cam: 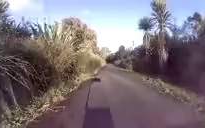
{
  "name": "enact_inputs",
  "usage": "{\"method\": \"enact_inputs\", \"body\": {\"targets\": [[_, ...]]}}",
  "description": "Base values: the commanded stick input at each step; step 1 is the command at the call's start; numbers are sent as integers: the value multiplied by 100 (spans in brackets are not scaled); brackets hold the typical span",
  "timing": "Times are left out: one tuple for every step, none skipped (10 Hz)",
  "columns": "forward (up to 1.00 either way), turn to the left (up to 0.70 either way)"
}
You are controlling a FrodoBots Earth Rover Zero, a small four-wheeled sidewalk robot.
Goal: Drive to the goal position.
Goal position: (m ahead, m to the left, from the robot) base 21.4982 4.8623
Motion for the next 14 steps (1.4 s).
{"method": "enact_inputs", "body": {"targets": [[100, 0], [100, 0], [100, 0], [100, 0], [100, 0], [100, 0], [100, 0], [100, 0], [100, 0], [100, 0], [100, 0], [100, 0], [100, 0], [100, 0]]}}
